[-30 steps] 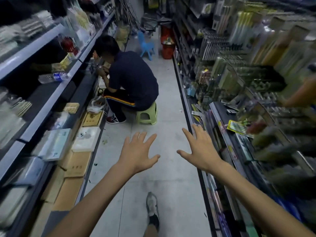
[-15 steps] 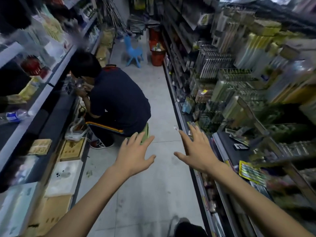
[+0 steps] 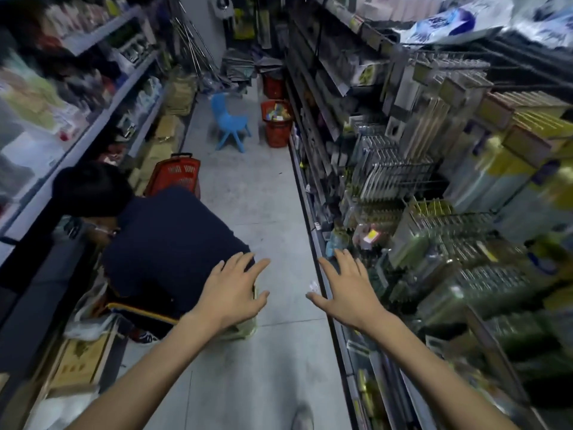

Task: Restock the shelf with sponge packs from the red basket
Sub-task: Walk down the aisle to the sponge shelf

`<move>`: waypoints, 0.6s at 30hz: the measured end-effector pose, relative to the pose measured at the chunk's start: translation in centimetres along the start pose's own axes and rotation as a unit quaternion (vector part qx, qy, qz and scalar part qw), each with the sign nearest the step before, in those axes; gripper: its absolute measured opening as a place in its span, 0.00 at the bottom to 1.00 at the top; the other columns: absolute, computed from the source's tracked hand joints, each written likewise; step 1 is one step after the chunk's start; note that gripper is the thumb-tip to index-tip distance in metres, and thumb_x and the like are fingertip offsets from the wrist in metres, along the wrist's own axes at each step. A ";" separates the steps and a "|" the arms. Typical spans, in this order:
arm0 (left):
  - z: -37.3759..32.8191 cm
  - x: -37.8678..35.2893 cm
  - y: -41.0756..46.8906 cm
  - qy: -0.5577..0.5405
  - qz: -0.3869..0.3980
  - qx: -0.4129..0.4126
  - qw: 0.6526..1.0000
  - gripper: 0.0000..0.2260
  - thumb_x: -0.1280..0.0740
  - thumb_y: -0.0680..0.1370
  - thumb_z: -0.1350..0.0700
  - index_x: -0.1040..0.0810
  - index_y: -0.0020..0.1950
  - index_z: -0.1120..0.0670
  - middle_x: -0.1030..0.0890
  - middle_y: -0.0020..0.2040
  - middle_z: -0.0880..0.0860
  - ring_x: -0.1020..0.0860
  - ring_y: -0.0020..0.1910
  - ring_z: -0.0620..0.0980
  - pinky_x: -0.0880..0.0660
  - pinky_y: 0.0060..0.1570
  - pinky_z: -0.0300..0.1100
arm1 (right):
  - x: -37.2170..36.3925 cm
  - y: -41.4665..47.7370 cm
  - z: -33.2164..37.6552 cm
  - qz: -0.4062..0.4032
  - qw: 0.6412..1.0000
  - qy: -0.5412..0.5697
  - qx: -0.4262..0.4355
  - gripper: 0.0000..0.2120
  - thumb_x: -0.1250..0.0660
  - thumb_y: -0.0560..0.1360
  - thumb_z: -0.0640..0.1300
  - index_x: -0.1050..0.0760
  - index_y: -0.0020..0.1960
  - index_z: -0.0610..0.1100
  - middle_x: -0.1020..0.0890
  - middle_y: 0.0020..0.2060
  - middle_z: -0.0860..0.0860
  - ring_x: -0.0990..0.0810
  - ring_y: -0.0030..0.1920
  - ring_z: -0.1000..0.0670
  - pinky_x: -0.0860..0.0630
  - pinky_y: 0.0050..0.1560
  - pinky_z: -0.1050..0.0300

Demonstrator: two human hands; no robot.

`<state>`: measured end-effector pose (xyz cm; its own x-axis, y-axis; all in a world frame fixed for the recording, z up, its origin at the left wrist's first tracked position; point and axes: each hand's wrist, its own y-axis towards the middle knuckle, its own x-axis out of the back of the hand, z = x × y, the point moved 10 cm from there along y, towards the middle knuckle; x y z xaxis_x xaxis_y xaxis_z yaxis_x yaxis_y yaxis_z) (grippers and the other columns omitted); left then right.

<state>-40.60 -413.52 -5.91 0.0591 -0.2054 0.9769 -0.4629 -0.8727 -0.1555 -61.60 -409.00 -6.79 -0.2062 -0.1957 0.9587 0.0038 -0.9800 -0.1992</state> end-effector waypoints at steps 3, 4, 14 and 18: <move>1.4 2.3 6.3 -0.037 -0.018 0.019 0.999 0.33 0.44 0.77 0.35 0.42 0.81 0.42 0.40 0.82 0.51 0.42 0.81 0.52 0.40 0.78 0.52 | 1.9 6.7 -1.4 -0.002 1.000 0.021 0.000 0.42 0.42 0.78 0.69 0.51 0.83 0.51 0.50 0.82 0.41 0.56 0.82 0.40 0.57 0.81 0.41; 1.8 3.0 8.1 -0.034 -0.023 0.022 0.999 0.34 0.47 0.76 0.33 0.41 0.81 0.42 0.39 0.81 0.51 0.41 0.80 0.52 0.40 0.78 0.53 | 2.5 8.8 -1.7 0.000 1.000 0.030 -0.001 0.42 0.41 0.78 0.69 0.51 0.83 0.51 0.50 0.82 0.41 0.55 0.82 0.40 0.56 0.81 0.41; 12.1 4.9 30.5 -0.038 -0.024 0.059 0.997 0.39 0.52 0.71 0.31 0.41 0.81 0.42 0.38 0.81 0.54 0.39 0.79 0.54 0.40 0.77 0.52 | 6.2 35.5 -2.2 0.008 0.999 0.018 0.042 0.41 0.41 0.78 0.69 0.51 0.83 0.52 0.52 0.83 0.41 0.56 0.82 0.40 0.58 0.80 0.42; 17.7 7.0 40.5 -0.059 -0.038 0.070 0.995 0.39 0.52 0.71 0.31 0.40 0.81 0.42 0.35 0.80 0.51 0.36 0.78 0.52 0.39 0.76 0.49 | 8.4 47.3 -1.3 0.016 0.999 0.011 0.048 0.42 0.41 0.78 0.70 0.51 0.83 0.52 0.51 0.82 0.42 0.56 0.82 0.40 0.59 0.80 0.43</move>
<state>-43.23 -458.13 -7.98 0.1965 -0.1805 0.9638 -0.3265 -0.9389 -0.1092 -64.41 -457.00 -8.39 -0.2269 -0.2272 0.9471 0.1036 -0.9725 -0.2085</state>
